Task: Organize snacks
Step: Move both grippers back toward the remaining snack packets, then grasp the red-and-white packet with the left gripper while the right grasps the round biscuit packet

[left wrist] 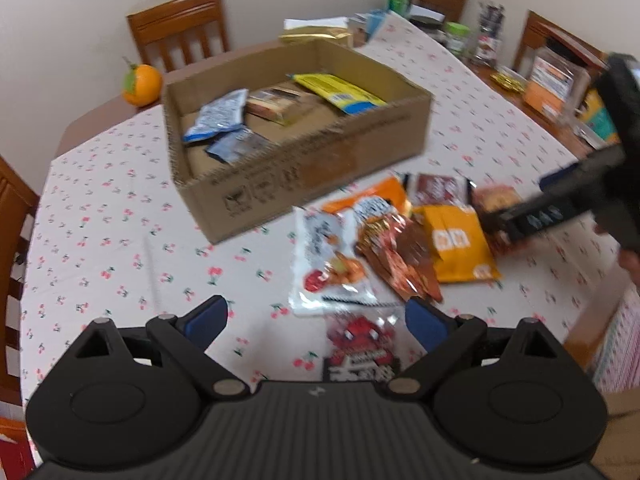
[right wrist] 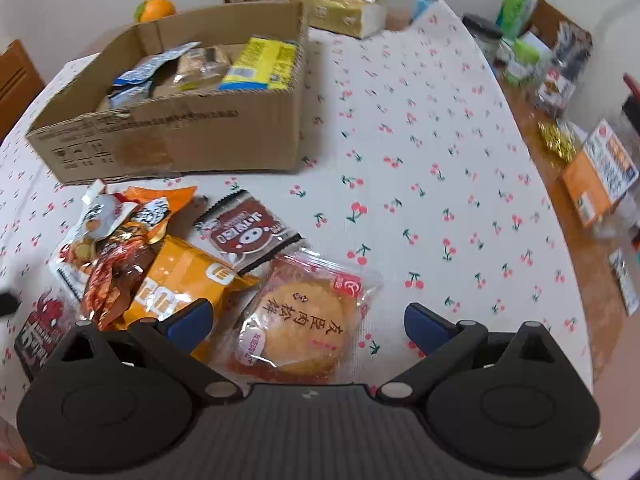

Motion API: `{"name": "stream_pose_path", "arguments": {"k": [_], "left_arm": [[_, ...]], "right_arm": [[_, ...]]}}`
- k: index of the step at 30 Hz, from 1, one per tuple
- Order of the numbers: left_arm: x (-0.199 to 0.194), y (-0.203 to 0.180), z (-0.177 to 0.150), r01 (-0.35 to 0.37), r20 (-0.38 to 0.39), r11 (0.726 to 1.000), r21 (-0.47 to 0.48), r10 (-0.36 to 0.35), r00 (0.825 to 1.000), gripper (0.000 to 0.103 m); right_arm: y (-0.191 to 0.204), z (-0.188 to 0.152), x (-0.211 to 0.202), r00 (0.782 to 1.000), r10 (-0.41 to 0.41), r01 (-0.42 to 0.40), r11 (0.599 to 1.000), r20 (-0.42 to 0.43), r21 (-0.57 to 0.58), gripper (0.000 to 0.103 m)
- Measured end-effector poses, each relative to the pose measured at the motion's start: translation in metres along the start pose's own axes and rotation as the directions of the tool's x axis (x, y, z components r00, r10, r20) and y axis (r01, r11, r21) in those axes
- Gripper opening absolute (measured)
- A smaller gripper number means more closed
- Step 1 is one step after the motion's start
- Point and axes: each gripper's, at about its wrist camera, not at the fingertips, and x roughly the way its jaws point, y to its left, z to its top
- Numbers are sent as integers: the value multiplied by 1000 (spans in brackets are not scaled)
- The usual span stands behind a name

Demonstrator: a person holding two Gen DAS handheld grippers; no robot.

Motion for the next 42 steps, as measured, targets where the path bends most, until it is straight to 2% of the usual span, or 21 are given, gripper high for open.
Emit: {"name": "stream_pose_path", "arguments": {"k": [4, 8, 12, 17, 19, 22, 26, 30, 34, 40, 42], "left_arm": [[2, -8, -9, 31, -29, 999, 35, -30, 999, 95], [9, -13, -16, 33, -56, 997, 65, -29, 998, 95], [19, -14, -21, 44, -83, 997, 65, -39, 996, 95], [32, -20, -28, 30, -102, 996, 83, -21, 995, 94], [35, -21, -29, 25, -101, 997, 76, -17, 995, 89], [37, -22, -30, 27, -97, 998, 55, -21, 995, 76], [35, -23, -29, 50, -81, 999, 9, -49, 996, 50], [33, -17, -31, -5, -84, 1000, -24, 3, 996, 48], [29, 4, -36, -72, -93, 993, -94, 64, 994, 49], [28, 14, -38, -108, -105, 986, -123, 96, 990, 55], [27, 11, -39, -120, -104, 985, -124, 108, 989, 62]], "right_arm": [[-2, -3, 14, 1000, -10, 11, 999, -25, 32, 103], [-5, -7, 20, 999, -29, 30, 999, -41, 35, 103], [-14, -10, 21, 999, -5, 7, 999, -43, 43, 103], [-17, -10, 21, 999, 20, -20, 1000, -32, -6, 103], [-17, -10, 21, 999, 27, -28, 999, -30, -18, 103], [-17, -11, 21, 999, 33, -33, 999, -16, -29, 103], [-18, -16, 20, 999, 43, -42, 998, 20, -45, 103], [-18, -17, 19, 999, 44, -43, 998, 25, -47, 103], [-19, -17, 19, 999, 45, -44, 998, 23, -50, 103], [-16, -15, 21, 999, 49, -48, 997, 18, -59, 103], [-13, -14, 21, 998, 57, -56, 996, 22, -73, 103]]}}
